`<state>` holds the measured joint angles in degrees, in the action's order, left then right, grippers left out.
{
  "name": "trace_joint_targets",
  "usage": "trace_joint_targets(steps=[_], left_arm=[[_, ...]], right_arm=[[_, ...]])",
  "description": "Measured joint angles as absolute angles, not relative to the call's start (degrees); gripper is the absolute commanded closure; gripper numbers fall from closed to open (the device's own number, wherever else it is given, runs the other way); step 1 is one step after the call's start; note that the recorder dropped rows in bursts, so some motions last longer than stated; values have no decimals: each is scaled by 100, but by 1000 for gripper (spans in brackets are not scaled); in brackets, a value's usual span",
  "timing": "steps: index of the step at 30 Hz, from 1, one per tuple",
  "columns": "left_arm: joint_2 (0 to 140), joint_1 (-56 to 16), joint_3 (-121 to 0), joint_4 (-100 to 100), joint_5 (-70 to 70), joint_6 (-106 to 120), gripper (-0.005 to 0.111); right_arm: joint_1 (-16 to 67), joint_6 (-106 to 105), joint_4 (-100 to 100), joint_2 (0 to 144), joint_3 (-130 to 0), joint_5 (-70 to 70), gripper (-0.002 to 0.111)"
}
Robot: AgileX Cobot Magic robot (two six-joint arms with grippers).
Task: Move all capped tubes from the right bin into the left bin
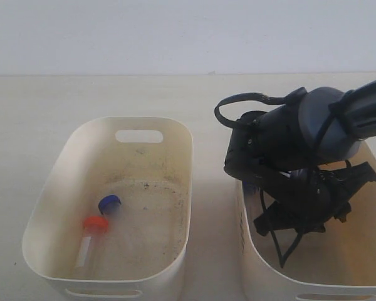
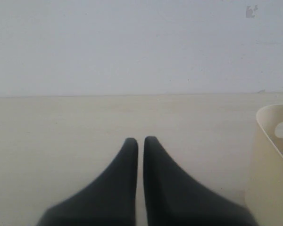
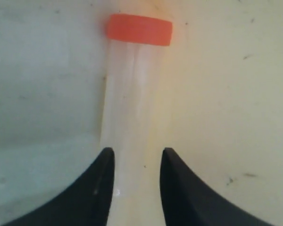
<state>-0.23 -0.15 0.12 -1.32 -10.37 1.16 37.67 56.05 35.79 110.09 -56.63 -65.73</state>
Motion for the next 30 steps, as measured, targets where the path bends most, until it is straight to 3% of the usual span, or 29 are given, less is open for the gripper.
trace_joint_targets(steps=[5, 30], left_arm=[[-23, -15, 12, -132, -1037, 116, 103], [-23, -15, 12, -132, -1037, 116, 103]], right_arm=[[3767, 5605, 3579, 11009, -5663, -6627, 51], [3767, 5596, 3542, 11197, -5663, -6480, 52]])
